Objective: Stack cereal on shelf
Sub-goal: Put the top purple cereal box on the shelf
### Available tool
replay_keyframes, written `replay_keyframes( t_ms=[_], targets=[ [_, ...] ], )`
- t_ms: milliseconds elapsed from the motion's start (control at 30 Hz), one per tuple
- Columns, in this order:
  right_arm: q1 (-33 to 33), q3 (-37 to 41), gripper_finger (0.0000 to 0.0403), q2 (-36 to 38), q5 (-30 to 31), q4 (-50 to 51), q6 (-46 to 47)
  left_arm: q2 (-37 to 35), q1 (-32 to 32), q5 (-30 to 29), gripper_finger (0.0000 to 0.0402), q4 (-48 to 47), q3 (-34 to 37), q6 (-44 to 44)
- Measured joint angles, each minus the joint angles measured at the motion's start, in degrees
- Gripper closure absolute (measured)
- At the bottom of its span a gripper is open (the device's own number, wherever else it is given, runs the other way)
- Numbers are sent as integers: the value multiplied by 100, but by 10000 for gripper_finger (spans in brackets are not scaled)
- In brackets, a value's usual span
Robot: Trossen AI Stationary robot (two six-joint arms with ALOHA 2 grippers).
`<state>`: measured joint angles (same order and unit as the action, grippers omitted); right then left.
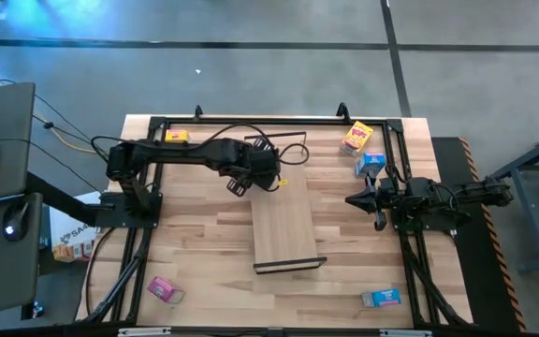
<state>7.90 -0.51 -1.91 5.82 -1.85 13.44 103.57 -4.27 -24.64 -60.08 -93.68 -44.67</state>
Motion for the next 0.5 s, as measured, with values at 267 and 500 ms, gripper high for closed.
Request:
replay_keyframes(
  t_ms=[267,500],
  targets=[
    [0,0,402,0,0,0,0,-93,32,-139,151,-320,-684,123],
    [0,0,402,0,2,2,1,-915,-222,1568,161,49,-756,2726]
  ],
)
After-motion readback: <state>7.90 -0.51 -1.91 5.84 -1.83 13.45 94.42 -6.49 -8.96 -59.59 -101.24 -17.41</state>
